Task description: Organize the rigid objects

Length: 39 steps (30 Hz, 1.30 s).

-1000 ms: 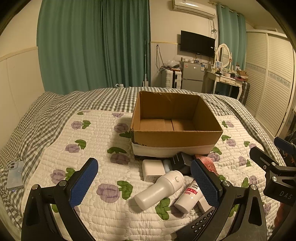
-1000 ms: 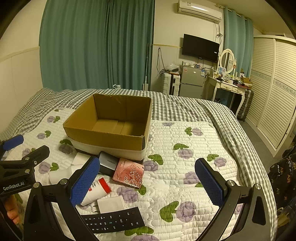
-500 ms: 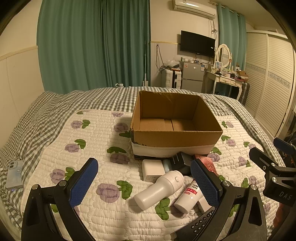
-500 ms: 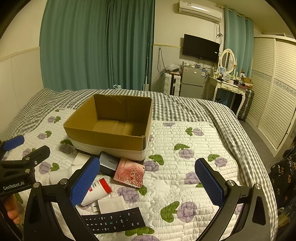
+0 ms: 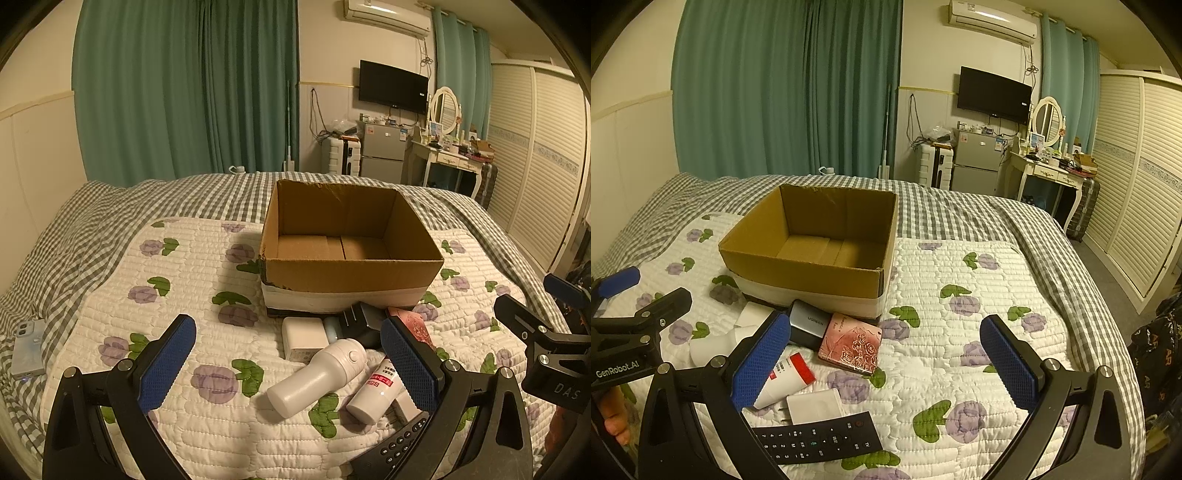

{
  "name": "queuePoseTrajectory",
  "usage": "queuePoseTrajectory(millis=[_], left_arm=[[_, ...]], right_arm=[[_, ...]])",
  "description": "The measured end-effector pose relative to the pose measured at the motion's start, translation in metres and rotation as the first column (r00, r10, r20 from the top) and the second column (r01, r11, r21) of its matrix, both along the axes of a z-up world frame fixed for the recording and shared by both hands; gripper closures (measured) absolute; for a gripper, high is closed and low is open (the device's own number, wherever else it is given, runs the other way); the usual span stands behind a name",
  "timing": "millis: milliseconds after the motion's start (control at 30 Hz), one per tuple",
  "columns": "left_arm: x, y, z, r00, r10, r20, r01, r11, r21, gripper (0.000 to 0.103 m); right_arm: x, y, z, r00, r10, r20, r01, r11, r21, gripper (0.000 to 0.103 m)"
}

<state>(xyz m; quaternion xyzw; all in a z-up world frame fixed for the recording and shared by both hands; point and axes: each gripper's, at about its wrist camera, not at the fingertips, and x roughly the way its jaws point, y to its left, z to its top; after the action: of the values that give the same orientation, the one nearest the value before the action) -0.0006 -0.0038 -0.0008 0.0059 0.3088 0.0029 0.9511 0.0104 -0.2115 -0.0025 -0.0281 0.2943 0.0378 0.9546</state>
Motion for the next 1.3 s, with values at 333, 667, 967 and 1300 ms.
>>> queuePoseTrajectory(millis=[333,667,967,1300], left_arm=[[0.000,-0.003,-0.002,1.000,-0.005,-0.004,0.005,1.000,0.006,0.001],[-0.007,0.001,-0.001,1.000,-0.011,-0.012,0.012,1.000,0.015,0.001],[-0.016,0.012,0.003,1.000,0.003,-0.024,-0.002,1.000,0.018,0.001],[-0.009,0.009,-0.007,0.998,-0.007,-0.058,0.010,0.999,0.038,0.001]], right_arm=[[0.000,-0.001,-0.003,1.000,-0.011,-0.006,0.011,1.000,-0.010,0.000],[-0.009,0.003,0.002,0.997,-0.055,-0.059,0.053,0.998,-0.041,0.000],[-0.023,0.022,-0.047,0.947,-0.109,-0.304,0.107,0.994,-0.024,0.000],[-0.006,0.024,-0.115,0.871,-0.117,-0.477,0.190,0.976,0.108,0.008]])
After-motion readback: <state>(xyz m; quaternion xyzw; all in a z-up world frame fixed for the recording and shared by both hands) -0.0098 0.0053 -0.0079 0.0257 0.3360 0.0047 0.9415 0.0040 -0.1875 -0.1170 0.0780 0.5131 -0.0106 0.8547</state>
